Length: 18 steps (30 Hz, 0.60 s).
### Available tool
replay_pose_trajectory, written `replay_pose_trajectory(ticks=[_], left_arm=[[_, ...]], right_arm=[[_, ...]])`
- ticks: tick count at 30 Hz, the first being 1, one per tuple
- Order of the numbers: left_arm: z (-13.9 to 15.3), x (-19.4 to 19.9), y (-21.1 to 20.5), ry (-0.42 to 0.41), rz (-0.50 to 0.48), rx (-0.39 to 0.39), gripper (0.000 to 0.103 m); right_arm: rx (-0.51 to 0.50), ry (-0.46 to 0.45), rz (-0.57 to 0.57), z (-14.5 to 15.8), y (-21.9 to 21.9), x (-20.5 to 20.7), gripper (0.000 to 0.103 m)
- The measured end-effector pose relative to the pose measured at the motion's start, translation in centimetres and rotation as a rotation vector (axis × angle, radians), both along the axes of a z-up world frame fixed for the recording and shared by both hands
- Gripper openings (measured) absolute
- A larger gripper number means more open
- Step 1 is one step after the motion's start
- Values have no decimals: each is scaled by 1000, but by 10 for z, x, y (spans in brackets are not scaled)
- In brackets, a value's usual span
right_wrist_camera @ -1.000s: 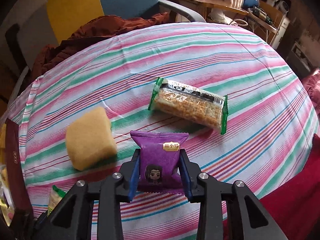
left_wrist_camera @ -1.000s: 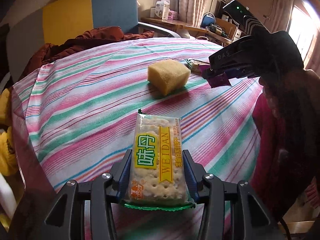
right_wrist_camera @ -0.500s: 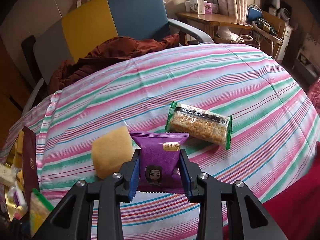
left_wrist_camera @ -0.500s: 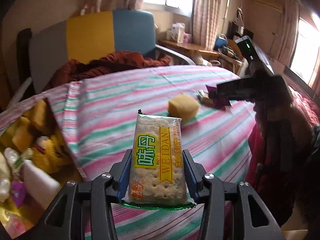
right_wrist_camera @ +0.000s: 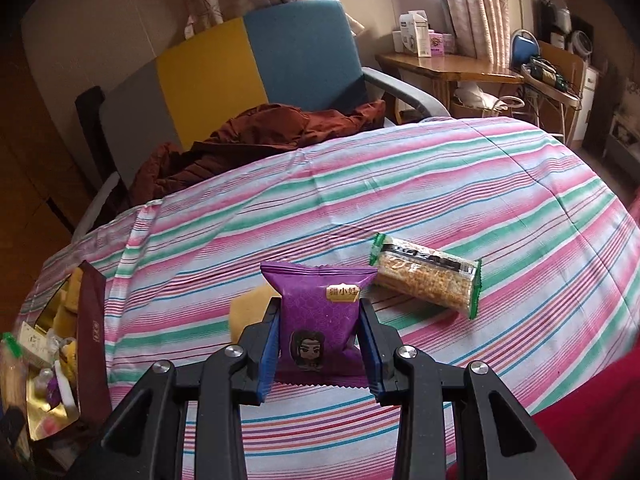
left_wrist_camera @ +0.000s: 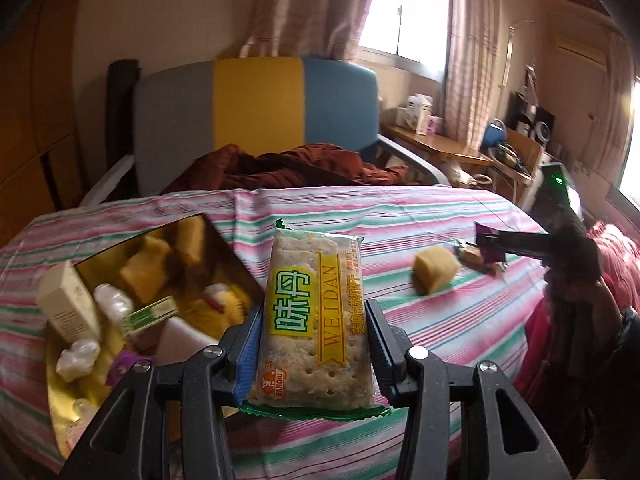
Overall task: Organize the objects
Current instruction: 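Carry the cracker packet and purple packet into the gold tray and release both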
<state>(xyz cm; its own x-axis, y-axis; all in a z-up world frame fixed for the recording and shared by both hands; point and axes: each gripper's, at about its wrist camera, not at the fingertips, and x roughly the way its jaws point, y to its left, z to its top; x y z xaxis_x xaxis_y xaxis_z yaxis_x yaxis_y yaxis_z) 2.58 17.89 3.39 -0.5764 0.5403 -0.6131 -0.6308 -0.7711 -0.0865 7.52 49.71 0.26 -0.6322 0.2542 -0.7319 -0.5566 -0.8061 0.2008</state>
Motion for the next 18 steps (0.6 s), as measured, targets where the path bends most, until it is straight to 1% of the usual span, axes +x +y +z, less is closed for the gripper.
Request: replay_pose_trajectory(ticks=[3,9,14,16,18], left_arm=[[-4,-5,-16,-10,39,-3,48],[-13,-14,-44,-43,104,0,48],[-18,-24,-69,-87,157,36,48],[-19,-30,-85,-109,187,62,48],[-18,-34,-101,-112,222,76,48]], right_arm=[[14,7,42,2,-14,1,36],[3,6,111,2,-45,-4,36],[-2,38,177,12,-76,-11,36],[-2,51,212,17,-90,-15,36],[-13,69,268,22,-109,-21,36]])
